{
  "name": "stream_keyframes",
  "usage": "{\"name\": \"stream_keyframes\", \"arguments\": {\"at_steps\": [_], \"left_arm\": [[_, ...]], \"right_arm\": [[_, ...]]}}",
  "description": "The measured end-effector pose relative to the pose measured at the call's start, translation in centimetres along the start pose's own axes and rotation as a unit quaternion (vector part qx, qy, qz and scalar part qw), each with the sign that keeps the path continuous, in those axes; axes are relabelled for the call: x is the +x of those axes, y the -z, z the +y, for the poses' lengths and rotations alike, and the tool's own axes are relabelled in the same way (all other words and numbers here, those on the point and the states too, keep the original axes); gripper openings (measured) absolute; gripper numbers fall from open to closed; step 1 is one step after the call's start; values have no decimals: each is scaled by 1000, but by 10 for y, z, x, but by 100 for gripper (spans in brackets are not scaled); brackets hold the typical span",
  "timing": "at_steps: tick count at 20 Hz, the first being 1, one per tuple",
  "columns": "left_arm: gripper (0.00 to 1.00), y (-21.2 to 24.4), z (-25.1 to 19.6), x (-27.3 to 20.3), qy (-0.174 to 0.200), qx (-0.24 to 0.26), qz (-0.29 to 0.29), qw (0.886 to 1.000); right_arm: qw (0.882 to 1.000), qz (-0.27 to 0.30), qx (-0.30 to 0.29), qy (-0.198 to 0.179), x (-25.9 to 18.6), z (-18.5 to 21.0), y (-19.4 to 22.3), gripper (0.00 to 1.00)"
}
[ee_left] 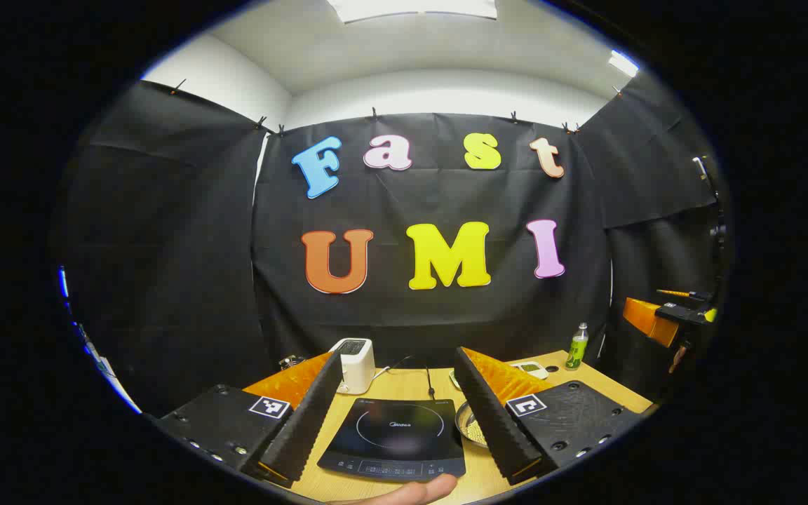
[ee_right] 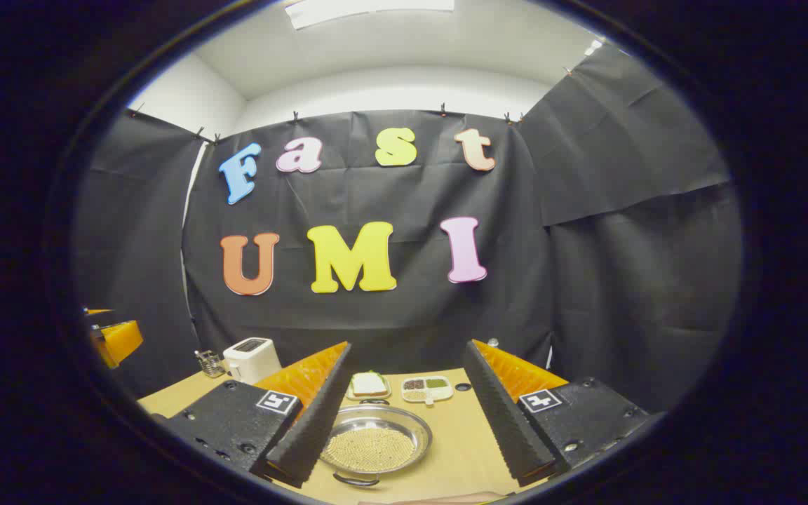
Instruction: First push the handle of the pot to place it horizontally, then grasp the pot with both hands and set it on the induction cooktop.
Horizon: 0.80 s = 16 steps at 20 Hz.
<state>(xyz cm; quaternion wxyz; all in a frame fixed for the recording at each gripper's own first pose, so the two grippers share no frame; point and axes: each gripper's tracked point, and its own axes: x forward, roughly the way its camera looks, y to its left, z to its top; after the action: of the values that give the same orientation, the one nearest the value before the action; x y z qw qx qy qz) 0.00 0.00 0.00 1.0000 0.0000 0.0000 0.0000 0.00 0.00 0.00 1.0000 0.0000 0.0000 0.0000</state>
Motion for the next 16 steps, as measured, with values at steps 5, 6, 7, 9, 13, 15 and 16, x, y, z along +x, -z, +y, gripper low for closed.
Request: {"name": "stream_keyframes", "arguments": {"at_steps": [5,6,7,9,13,15,16], "left_arm": [[96,-2,-1,-3,-6,1,-9,1000],[96,-1,-2,-3,-4,1,-7,1000],[96,1,-4,-2,-1,1,-6,1000],[96,1,-1,-3,-2,0,-5,1000],[96,1,0,-3,-8,-10,-6,1000],[96,5,4,-3,-11,-11,-1,1000],[96,5,7,-3,-12,-10,-2,1000]], "right_arm": [[1000,-6,-3,3,-3,-6,-5,96],[1000,-4,-3,2,-4,-7,-3,96],[1000,-3,-2,-2,-6,-7,-2,96],[1000,-4,-4,-4,-5,-7,-3,96],[1000,-4,-8,-18,-5,0,-2,96],[1000,-4,-13,-25,-4,6,-2,96],[1000,-6,-15,-25,-3,7,-2,96]]}}
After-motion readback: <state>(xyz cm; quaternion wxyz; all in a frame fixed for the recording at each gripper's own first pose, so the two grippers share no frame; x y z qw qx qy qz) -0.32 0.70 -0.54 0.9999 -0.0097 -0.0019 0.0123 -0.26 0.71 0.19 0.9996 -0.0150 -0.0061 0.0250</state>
